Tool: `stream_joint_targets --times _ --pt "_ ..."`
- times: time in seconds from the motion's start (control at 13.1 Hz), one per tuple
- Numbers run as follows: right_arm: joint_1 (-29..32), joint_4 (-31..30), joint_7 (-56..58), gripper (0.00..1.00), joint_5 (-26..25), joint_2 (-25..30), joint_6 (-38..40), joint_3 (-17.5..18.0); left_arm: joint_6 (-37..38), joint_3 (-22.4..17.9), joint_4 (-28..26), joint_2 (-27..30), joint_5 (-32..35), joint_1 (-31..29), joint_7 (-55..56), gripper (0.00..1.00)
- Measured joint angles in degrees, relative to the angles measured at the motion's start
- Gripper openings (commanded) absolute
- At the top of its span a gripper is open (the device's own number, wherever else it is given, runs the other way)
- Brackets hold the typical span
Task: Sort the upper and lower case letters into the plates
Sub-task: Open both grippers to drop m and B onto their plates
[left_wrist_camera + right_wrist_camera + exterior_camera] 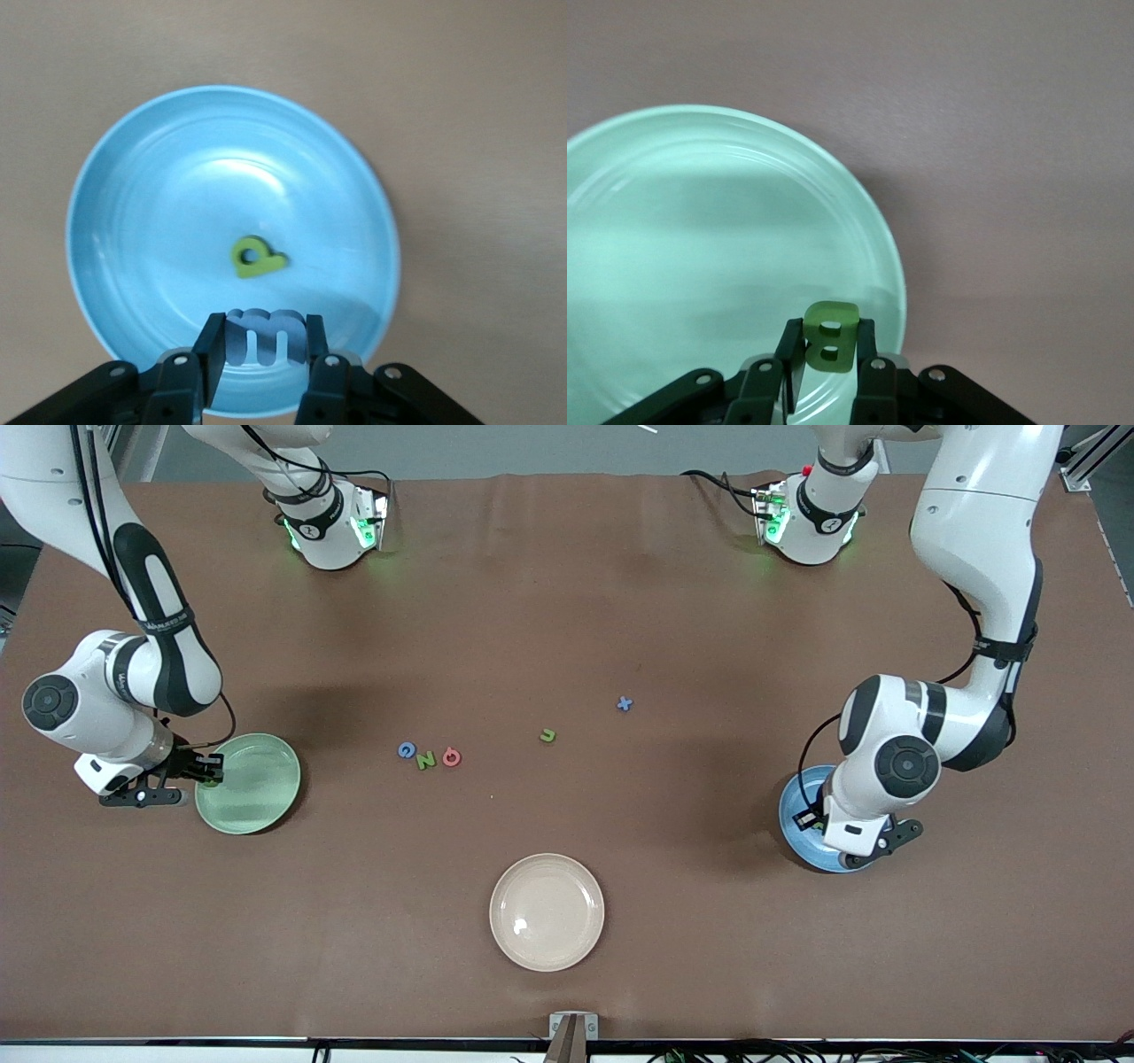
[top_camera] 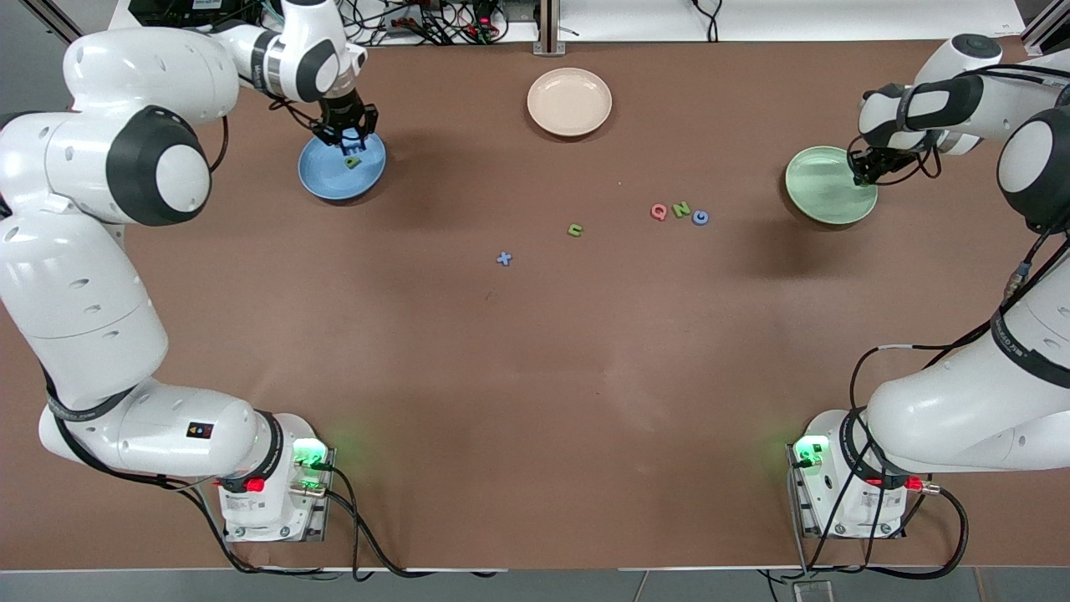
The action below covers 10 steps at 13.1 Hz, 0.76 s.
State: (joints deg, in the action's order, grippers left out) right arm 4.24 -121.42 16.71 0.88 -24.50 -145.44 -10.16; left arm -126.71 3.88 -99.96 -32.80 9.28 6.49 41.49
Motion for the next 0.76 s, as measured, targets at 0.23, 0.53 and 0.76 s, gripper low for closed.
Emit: stream_joint_targets --times 0.23,0.53,0.76 --pt "0.19 0.09 0.13 0.07 0.06 -1.32 -0.22 0.5 0.01 0.28 -0.96 0.06 0.0 -0.37 -0.24 1.0" --pt "0.18 0.1 0.1 0.35 1.25 -1.91 -0.2 1.34 2.04 3.81 -1.02 1.22 -0.04 -0.13 3.12 1.0" --pt "0.18 0.17 0.08 1.0 1.7 -1.92 0.02 1.39 2.77 10.96 -1.87 2.3 -0.06 0.27 12.24 0.99"
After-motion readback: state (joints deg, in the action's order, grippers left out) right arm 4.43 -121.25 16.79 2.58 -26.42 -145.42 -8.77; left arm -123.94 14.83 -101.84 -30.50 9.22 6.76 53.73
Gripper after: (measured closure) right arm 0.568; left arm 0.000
